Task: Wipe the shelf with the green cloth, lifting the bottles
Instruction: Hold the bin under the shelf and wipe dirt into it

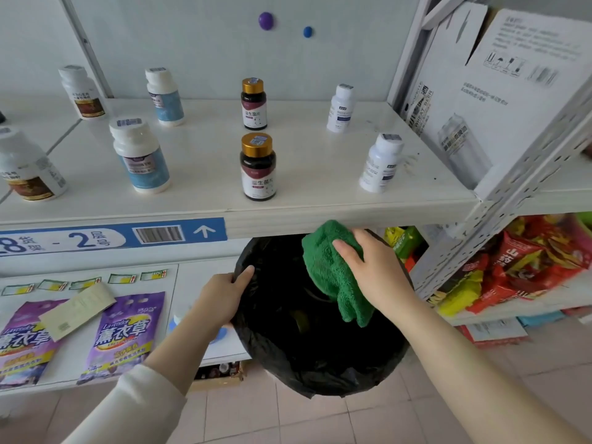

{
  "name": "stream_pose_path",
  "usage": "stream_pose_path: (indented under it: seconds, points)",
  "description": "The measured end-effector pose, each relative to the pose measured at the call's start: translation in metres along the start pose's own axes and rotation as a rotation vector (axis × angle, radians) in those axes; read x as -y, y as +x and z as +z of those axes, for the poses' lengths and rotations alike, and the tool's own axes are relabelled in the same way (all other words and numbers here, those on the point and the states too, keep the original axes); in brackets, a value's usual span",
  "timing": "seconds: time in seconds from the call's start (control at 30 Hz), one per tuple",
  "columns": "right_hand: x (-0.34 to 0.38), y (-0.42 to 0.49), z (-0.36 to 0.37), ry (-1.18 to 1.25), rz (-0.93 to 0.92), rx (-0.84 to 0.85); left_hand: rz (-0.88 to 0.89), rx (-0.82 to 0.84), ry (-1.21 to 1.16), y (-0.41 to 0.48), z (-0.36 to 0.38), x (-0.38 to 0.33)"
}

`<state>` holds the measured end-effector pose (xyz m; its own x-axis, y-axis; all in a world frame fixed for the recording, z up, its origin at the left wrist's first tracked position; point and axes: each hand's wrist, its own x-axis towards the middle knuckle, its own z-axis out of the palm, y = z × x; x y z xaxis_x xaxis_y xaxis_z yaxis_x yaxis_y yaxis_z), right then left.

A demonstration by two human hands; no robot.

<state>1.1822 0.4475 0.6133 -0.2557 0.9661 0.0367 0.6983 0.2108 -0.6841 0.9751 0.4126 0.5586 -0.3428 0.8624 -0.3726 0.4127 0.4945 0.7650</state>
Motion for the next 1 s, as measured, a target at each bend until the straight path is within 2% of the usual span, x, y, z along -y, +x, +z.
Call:
stream_pose_path:
  seconds: [0.13,0.33,0.43,0.53,0.67,0.83,1.0]
  points:
    - [-0.027,0.0,-0.031,0.097,0.001,0.079,-0.007,0.0,-0.035,-0.002,0.03,-0.015]
    - [-0.06,0.021,-0.115,0.304,-0.058,0.0,-0.044,-0.028,-0.068,0.002,0.079,-0.04]
    - [-0.069,0.057,-0.158,0.377,-0.096,-0.156,-0.07,-0.036,-0.103,0.009,0.103,-0.05]
    - [-0.068,0.11,-0.178,0.332,-0.127,-0.339,-0.106,-0.077,-0.11,0.01,0.118,-0.062]
    - [-0.063,0.19,-0.182,0.261,-0.085,-0.477,-0.115,-0.095,-0.124,0.007,0.126,-0.077]
    - [-0.073,0.249,-0.18,0.123,0.027,-0.48,-0.058,-0.12,-0.106,0.011,0.124,-0.087]
    - [-0.1,0.271,-0.172,0.097,0.133,-0.405,-0.028,-0.108,-0.11,0.021,0.121,-0.091]
